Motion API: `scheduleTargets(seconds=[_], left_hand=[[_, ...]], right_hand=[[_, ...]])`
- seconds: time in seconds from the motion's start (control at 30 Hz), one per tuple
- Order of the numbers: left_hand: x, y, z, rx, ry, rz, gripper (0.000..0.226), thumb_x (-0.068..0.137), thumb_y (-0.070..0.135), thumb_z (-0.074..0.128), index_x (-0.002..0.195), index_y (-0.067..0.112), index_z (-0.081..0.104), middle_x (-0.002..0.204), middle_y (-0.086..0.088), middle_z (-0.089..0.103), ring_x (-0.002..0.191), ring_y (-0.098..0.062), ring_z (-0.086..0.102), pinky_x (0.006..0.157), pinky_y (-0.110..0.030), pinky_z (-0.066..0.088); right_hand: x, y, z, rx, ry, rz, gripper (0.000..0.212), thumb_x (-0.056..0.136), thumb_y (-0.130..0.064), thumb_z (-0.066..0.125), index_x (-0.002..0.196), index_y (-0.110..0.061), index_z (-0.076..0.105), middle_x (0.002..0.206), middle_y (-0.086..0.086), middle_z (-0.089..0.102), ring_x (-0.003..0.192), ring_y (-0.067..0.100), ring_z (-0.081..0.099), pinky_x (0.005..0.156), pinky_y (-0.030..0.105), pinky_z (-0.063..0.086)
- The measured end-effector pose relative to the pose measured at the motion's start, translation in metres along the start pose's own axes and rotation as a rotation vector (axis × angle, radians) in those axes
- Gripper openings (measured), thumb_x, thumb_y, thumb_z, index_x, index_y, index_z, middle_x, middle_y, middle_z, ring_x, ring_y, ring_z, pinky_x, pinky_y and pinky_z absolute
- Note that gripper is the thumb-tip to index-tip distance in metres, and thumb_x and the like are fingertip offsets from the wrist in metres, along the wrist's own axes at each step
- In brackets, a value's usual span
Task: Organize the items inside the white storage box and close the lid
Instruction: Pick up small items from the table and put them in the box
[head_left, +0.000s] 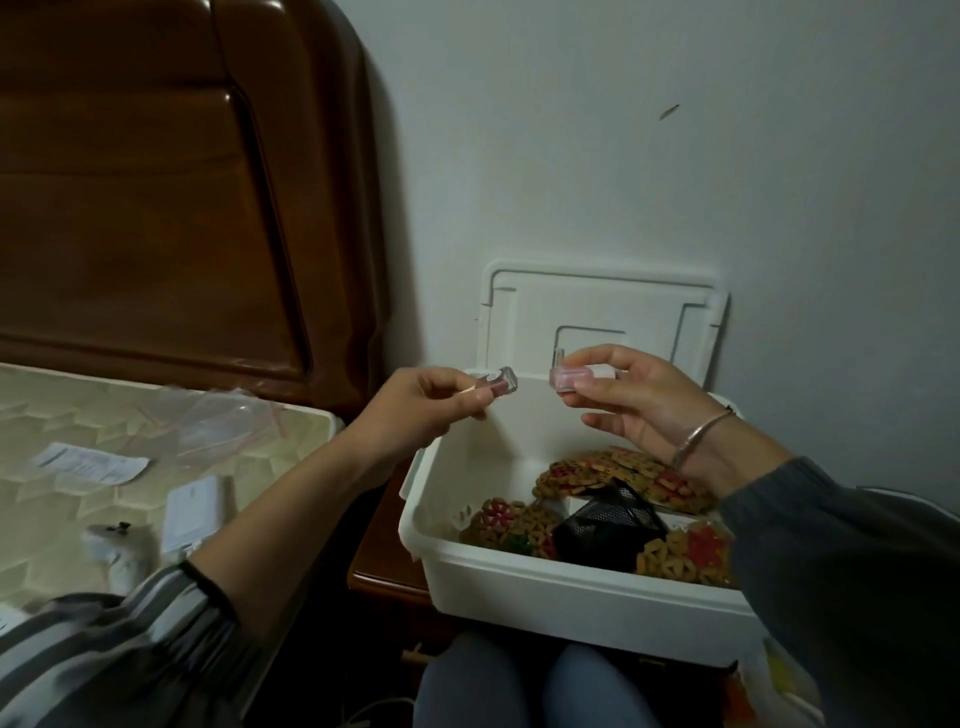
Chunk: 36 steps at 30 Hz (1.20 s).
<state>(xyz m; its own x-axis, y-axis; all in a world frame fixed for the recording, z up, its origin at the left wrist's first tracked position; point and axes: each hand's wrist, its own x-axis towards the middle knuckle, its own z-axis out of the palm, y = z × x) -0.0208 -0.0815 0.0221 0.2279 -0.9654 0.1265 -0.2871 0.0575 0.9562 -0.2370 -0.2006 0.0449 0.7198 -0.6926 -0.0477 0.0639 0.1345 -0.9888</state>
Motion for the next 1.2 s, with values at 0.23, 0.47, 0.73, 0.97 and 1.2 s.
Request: scheduleTargets(seconds=[0.23, 0.47, 0.73, 0.97, 1.2], left_hand=[[0.004, 0.011, 0.007, 0.725, 0.120, 0.503, 0.027, 0.074, 0.033, 0.079, 0.097, 0.018, 0.076, 0.082, 0.010, 0.069, 0.070, -0.006, 0.062, 0.061, -0.022, 0.048], [0.003, 0.018, 0.008, 0.849, -0.017, 0.650, 0.029, 0.078, 0.036, 0.076, 0.102, 0.019, 0.076, 0.084, 0.008, 0.068, 0.059, 0.006, 0.045, 0.054, -0.021, 0.039], [0.006, 0.029, 0.018, 0.816, -0.181, 0.588, 0.029, 0.078, 0.037, 0.073, 0.103, 0.021, 0.076, 0.088, 0.003, 0.070, 0.068, -0.006, 0.057, 0.060, -0.035, 0.050], [0.016, 0.023, 0.025, 0.484, -0.327, 0.237, 0.033, 0.073, 0.040, 0.076, 0.098, 0.019, 0.075, 0.072, 0.007, 0.065, 0.057, 0.001, 0.051, 0.055, -0.009, 0.037], [0.039, 0.002, 0.004, -0.620, -0.169, -0.626, 0.059, 0.092, 0.065, 0.031, 0.098, 0.009, 0.051, 0.069, -0.005, 0.049, 0.050, -0.011, 0.042, 0.042, -0.019, 0.033]], right_hand=[[-0.009, 0.002, 0.001, -0.148, -0.032, -0.031, 0.024, 0.067, -0.017, 0.076, 0.090, -0.013, 0.071, 0.093, 0.009, 0.073, 0.076, 0.014, 0.070, 0.066, 0.018, 0.056], [-0.011, 0.013, 0.004, -0.251, -0.088, 0.066, 0.040, 0.056, -0.034, 0.079, 0.087, -0.011, 0.070, 0.091, 0.016, 0.073, 0.076, 0.016, 0.070, 0.068, 0.020, 0.058], [-0.011, 0.017, 0.003, -0.241, -0.170, 0.132, 0.043, 0.055, -0.036, 0.081, 0.087, -0.009, 0.071, 0.084, 0.013, 0.075, 0.074, 0.016, 0.072, 0.062, 0.017, 0.056], [-0.008, 0.025, -0.007, -0.049, -0.300, 0.227, 0.022, 0.074, -0.026, 0.071, 0.088, -0.009, 0.073, 0.086, 0.013, 0.072, 0.072, 0.013, 0.069, 0.062, 0.017, 0.056], [-0.002, 0.041, -0.033, 0.134, -0.209, 0.319, 0.049, 0.074, -0.026, 0.075, 0.112, 0.002, 0.061, 0.083, 0.011, 0.067, 0.076, 0.014, 0.063, 0.062, 0.018, 0.057]])
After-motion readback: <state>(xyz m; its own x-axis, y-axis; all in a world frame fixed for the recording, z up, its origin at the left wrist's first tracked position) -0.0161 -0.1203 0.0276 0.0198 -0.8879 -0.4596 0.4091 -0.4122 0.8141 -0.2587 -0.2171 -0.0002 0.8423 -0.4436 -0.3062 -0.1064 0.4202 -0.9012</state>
